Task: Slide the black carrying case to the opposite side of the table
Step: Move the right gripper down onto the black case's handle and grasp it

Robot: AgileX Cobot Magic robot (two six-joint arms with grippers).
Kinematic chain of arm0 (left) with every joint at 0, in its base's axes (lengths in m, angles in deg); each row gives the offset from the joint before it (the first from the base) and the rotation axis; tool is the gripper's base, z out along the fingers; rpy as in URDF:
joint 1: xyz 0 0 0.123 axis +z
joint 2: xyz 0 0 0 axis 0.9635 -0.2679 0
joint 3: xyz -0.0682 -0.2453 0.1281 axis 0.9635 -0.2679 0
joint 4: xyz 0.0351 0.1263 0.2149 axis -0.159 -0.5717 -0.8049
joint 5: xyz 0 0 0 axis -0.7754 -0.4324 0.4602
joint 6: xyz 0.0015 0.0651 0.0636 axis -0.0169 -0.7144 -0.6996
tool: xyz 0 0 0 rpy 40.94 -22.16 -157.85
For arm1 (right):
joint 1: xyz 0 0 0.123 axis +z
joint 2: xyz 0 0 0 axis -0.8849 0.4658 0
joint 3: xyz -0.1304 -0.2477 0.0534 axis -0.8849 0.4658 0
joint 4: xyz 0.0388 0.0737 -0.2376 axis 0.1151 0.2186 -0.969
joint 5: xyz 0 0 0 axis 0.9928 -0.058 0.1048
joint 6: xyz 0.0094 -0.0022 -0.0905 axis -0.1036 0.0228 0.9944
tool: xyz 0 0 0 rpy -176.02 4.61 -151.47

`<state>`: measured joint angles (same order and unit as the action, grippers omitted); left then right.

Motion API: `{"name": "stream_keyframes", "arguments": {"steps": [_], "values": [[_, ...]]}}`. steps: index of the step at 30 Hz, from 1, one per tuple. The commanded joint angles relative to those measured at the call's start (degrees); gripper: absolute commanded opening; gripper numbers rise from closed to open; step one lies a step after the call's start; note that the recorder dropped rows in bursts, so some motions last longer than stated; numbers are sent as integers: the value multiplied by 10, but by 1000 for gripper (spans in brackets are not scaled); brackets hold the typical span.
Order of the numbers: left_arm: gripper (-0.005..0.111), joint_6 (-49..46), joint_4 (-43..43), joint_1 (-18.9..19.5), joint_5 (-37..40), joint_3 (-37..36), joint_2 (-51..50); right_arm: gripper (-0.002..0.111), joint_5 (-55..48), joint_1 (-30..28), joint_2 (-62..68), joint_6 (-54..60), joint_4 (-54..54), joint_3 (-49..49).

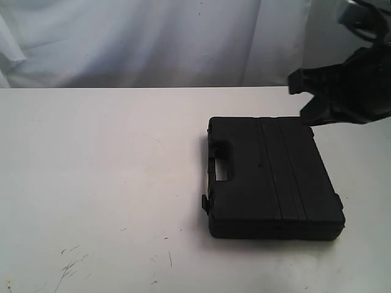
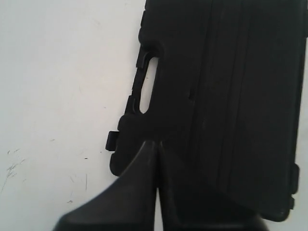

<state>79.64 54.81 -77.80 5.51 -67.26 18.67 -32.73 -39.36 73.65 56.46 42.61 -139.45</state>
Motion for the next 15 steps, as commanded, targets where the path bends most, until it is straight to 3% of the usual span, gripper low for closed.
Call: {"name": "stream_keyframes", "arguments": {"steps": [1, 15], "values": [[0, 0, 0, 0, -3, -3, 3, 0, -2, 40, 64, -42, -16, -31], [0, 1, 0, 0, -3, -3, 3, 0, -49, 122, 252, -153, -87, -190]]}}
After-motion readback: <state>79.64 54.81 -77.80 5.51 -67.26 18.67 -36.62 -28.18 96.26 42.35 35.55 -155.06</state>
